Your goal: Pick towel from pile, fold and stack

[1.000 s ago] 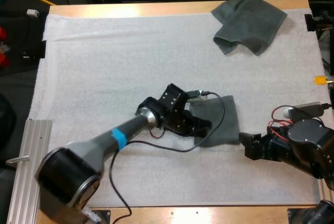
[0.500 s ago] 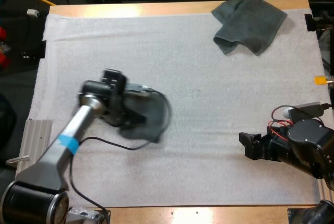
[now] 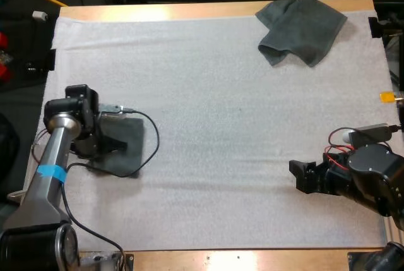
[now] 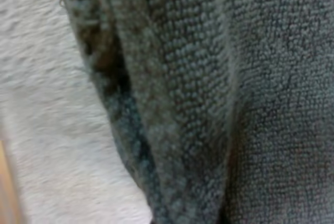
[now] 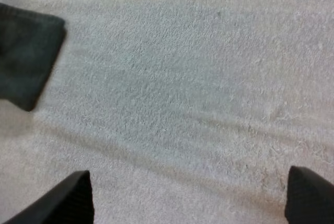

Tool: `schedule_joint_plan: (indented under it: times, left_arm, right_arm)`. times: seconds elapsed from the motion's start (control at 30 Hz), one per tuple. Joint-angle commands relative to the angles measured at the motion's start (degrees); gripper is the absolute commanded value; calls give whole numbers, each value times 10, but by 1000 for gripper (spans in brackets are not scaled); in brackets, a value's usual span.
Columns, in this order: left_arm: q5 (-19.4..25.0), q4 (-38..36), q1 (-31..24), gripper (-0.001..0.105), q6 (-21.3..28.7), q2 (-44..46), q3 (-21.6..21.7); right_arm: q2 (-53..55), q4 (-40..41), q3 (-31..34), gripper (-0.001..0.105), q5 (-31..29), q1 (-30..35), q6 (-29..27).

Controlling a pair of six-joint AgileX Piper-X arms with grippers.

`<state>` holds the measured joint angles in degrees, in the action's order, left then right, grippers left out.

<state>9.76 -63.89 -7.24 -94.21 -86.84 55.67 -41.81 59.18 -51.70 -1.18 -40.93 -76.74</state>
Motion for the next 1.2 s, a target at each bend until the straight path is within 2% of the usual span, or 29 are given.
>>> schedule_joint_plan:
  times: [0.0, 0.1, 0.17, 0.27, 0.33, 0.4, 0.47, 0.53, 0.57, 0.63, 0.7, 1.03, 1.17]
  left_arm:
    - [27, -5, -7, 0, 5, 4, 3]
    - [37, -7, -23, 1, 17, 4, 3]
    - [38, -7, -30, 6, 17, 4, 3]
    - [38, -7, -34, 28, 17, 4, 3]
    - [38, -7, -34, 54, 17, 4, 3]
    - [38, -7, -34, 72, 15, 4, 3]
    - [35, -10, -34, 71, 9, 6, 4]
    - [-1, -19, -31, 64, 1, 16, 4]
    - [-10, -21, -31, 63, -3, 18, 4]
    - [-65, -25, -29, 62, -4, 35, 4]
    - [-90, -25, -29, 62, -4, 46, 3]
    - [-104, 44, -29, 62, -4, 27, -41]
    - [-104, 53, -29, 62, -2, -4, -41]
  right_arm:
    - [1, 2, -6, 73, -3, 1, -4]
    - [1, 2, -6, 73, -3, 1, -4]
    - [1, 2, -6, 73, -3, 1, -4]
    - [1, 2, -6, 73, -3, 1, -4]
    - [1, 2, -6, 73, -3, 1, -4]
    - [1, 2, -6, 73, -2, 1, -4]
    - [1, 2, -6, 73, 3, 1, -4]
    - [1, -3, -6, 73, 12, 1, -4]
    - [1, -3, -6, 73, 12, 1, -4]
    - [1, -13, -6, 73, 12, 1, -4]
    - [1, -22, -6, 73, 12, 1, -4]
    - [1, -28, -6, 73, 12, 1, 0]
    - [1, -28, -6, 73, 12, 1, 3]
